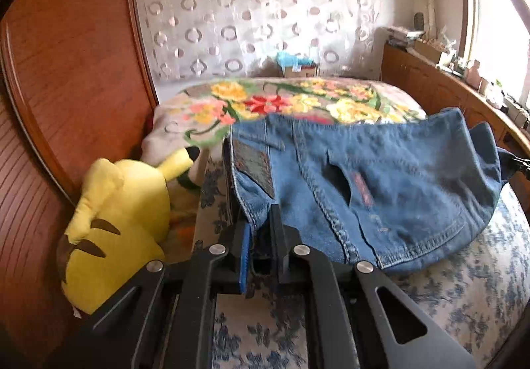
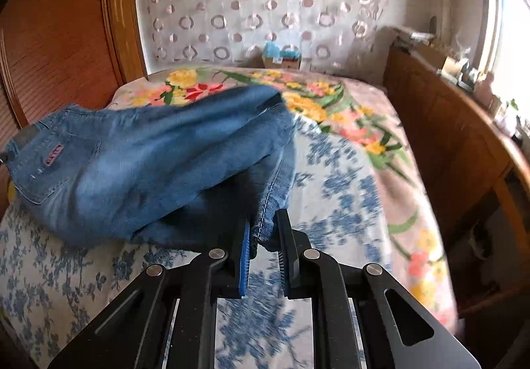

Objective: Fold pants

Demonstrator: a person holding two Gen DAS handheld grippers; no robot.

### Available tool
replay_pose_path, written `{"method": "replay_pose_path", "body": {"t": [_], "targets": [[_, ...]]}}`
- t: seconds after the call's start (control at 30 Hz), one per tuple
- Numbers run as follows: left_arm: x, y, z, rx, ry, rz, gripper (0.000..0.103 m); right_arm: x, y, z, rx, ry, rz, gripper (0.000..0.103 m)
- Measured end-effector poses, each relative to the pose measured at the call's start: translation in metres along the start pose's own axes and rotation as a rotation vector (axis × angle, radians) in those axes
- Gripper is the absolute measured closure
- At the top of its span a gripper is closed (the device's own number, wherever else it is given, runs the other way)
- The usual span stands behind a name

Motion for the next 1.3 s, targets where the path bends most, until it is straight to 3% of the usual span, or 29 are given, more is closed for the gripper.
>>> {"method": "replay_pose_path", "body": {"t": [0.23, 0.57, 0.77, 1.03, 1.17, 1.3], "targets": [[-0.012, 0.05, 0.001, -0.018, 0.013, 0.048, 0.093, -0.026, 0.041, 0.003, 0.0, -0.002, 0.055, 0.089], [-0.067, 0.113, 0.013, -0.072, 0.015, 0.077, 0.093, -0.092, 0.117, 0.009, -0.033, -0.002, 0.095, 0.089], [-0.107, 0.119, 0.019, -0.093, 0.026, 0.036, 0.093, -0.133, 0.143, 0.012, -0.033, -0.033, 0.085, 0.089], [-0.137, 0.106, 0.024, -0.059, 0.021, -0.018, 0.091, -0.151, 0.123, 0.017, 0.007, -0.104, 0.019, 0.088], [-0.141, 0.114, 0.024, -0.055, 0.036, -0.009, 0.078, -0.149, 0.124, 0.021, 0.007, -0.126, 0.032, 0.078], [-0.14, 0.127, 0.028, -0.074, 0.022, 0.025, 0.056, -0.152, 0.13, 0.022, 0.02, -0.14, 0.073, 0.067]]}}
Point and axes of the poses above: each gripper's, at about its wrist camera, not at the fingertips, and y roughly against the way its jaws point, z to its right, x to its top, the point moved 5 cm from there along -y, roughly the way its jaws point, and after that the axes turned 3 degrees about x, right-handed, at the moved point
